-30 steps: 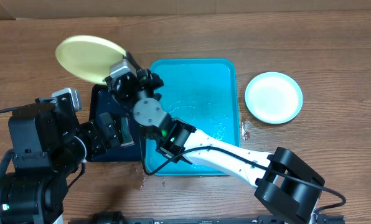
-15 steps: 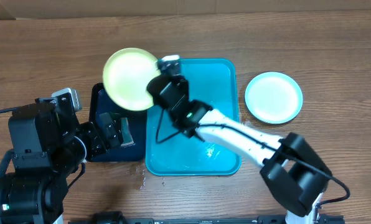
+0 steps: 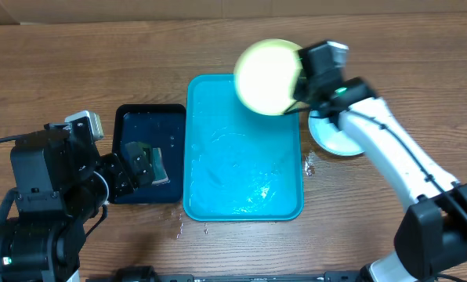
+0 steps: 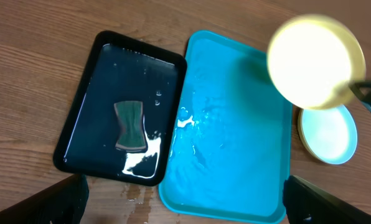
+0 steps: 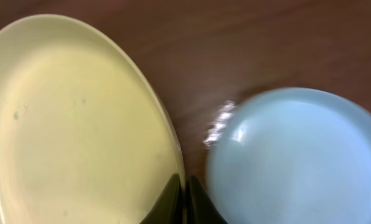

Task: Clean dirty plates on tray and stack at the side
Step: 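Carry the yellow plate right and lower it onto the white plate, then open the right gripper and lift it away from the stacked plates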

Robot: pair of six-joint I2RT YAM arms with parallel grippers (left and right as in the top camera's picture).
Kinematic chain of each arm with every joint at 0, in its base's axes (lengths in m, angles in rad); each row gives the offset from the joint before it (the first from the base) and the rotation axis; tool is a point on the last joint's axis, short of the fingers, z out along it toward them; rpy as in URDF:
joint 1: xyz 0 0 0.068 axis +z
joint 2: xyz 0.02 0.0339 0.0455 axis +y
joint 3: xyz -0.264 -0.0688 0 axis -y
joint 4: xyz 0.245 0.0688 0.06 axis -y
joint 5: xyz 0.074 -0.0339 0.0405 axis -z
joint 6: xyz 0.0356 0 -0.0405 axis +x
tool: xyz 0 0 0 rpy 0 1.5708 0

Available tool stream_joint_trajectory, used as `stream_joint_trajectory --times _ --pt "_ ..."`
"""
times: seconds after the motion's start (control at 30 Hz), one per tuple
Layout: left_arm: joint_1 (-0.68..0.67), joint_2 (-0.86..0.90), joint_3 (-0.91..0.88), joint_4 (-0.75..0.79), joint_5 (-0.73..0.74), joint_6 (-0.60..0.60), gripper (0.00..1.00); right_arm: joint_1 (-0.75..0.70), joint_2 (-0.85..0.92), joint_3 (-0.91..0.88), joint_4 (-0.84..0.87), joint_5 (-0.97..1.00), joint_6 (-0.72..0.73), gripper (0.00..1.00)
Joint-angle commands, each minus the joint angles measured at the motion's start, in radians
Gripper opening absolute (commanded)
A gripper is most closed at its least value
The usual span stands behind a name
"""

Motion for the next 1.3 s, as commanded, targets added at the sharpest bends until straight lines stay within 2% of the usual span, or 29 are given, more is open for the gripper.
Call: stream_joint_trajectory --times 0.0,0.2,0.37,0.77,0.9,1.0,1.1,1.27 --pt "0.0 0.0 0.013 0.0 0.008 0.008 1.0 -0.133 -0.01 0.008 -0.069 -0.009 0.008 0.04" --pt "0.0 0.0 0.013 0.0 0.008 0.008 1.0 -0.338 -0.008 0.002 -0.221 -0.053 0.008 0.04" --pt "0.0 0.0 0.013 0.0 0.008 0.008 1.0 -0.428 -0.006 -0.034 -0.303 -0.102 0.003 0.04" --pt "0.0 0.0 0.013 0.0 0.008 0.008 1.0 -0.433 -0.006 -0.24 -0.168 -0.134 0.004 0.05" --pt "0.0 0.0 0.013 0.0 0.008 0.008 1.0 -0.433 -0.006 -0.303 -0.089 -0.191 -0.026 0.48" --pt "0.0 0.0 0.013 0.0 0.008 0.008 1.0 -0.433 -0.006 -0.309 -0.074 -0.232 -0.106 0.74" --pt "0.0 0.0 0.013 0.0 0.008 0.008 1.0 -0.433 -0.007 -0.293 -0.082 -0.241 -0.148 0.84" --pt "0.0 0.0 0.013 0.0 0.008 0.008 1.0 -0.433 -0.014 -0.192 -0.202 -0.242 -0.17 0.85"
